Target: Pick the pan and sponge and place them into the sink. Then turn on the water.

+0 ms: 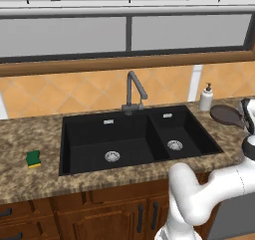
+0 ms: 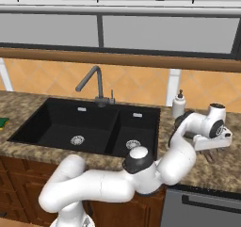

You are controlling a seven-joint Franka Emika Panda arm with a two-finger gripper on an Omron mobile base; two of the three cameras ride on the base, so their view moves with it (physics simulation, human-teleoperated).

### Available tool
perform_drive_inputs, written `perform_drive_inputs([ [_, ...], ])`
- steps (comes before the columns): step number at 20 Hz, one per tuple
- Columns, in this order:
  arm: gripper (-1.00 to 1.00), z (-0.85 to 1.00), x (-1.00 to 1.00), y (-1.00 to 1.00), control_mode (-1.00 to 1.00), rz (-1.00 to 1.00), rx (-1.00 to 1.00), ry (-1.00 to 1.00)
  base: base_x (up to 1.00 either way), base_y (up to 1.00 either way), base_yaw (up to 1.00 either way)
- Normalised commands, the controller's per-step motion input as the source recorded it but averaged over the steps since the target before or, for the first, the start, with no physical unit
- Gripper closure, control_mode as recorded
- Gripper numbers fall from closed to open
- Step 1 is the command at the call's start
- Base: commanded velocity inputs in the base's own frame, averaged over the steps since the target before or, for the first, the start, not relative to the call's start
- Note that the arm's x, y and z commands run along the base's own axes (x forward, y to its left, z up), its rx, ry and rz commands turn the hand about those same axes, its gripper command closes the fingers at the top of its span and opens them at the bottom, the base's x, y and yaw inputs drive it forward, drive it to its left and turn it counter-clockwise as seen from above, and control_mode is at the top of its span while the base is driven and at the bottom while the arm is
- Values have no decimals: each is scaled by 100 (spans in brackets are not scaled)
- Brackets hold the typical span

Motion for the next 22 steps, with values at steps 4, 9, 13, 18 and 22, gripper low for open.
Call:
perform_drive_inputs([
  [4, -100, -62, -54, 6, -100, 0, 4, 1, 0, 0, 0],
  [9, 100, -48, -93, 40, -100, 5, 7, -3, 0, 0, 0],
  [13, 100, -49, -100, 56, -100, 8, 3, -8, 0, 0, 0],
  [18, 100, -66, -91, 95, -100, 3, -11, -26, 0, 0, 0],
  [22, 100, -66, -39, 100, -100, 0, -23, -42, 0, 0, 0],
])
